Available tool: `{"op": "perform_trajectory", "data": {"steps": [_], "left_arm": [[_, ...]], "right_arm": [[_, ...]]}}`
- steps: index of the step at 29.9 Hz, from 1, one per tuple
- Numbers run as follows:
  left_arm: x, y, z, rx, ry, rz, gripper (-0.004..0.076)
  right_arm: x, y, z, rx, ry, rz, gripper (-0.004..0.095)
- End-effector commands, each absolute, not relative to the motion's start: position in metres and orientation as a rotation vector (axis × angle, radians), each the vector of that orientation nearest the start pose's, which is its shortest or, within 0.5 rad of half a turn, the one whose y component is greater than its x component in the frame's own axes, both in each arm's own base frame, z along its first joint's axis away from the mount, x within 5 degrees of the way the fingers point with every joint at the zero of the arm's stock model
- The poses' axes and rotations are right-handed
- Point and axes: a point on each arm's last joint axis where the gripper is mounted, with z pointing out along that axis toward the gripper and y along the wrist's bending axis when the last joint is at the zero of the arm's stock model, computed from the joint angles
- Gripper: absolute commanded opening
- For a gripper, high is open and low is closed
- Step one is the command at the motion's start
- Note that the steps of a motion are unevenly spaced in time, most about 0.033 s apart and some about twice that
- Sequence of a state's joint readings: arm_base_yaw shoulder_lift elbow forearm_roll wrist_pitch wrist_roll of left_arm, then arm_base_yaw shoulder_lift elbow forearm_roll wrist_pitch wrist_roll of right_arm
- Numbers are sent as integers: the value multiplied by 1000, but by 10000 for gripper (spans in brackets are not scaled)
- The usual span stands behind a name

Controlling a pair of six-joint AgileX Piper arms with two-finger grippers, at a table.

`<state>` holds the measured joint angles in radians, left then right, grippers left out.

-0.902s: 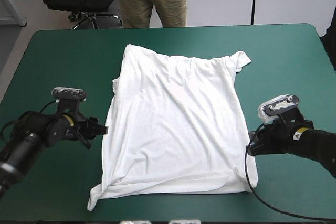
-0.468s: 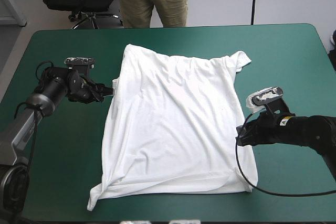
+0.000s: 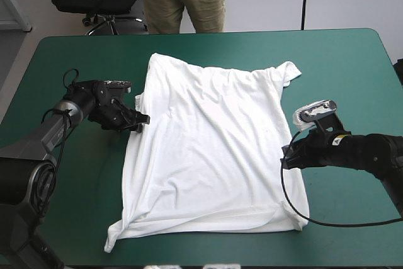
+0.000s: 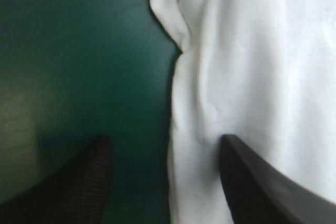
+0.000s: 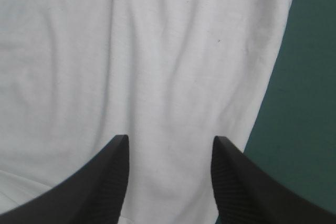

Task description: Fold the cloth

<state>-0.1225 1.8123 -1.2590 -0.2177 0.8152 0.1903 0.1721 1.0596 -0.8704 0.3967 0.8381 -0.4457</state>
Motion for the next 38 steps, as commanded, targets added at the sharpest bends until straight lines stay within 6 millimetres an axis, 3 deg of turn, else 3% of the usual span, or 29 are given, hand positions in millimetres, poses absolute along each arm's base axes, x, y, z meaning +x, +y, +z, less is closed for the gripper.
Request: {"op": "perform_trajectory", "data": {"steps": [1,3,6,7,13,19,29,33,38], "left_arm": [[365,-69,213,255,2779,-318,364],[365,-71,212,303,2773,-308,253],[365,-76,213,340,2752,-303,24],[366,-77,213,352,2738,-299,-13],[368,-76,214,361,2716,-272,-17],[369,-75,214,366,2710,-246,-17],[370,-74,214,364,2700,-241,-17],[371,-74,214,363,2686,-237,-17],[373,-74,215,348,2672,-235,-17]], "right_arm": [[201,62,332,-510,2287,355,440],[205,61,332,-501,2274,343,441],[212,59,331,-505,2245,283,441],[215,58,330,-506,2239,263,441],[242,61,330,-524,2286,228,475],[295,68,324,-506,2337,212,540],[376,75,275,-459,2477,192,530],[395,76,251,-467,2557,176,428],[398,73,223,-530,2694,115,214]]}}
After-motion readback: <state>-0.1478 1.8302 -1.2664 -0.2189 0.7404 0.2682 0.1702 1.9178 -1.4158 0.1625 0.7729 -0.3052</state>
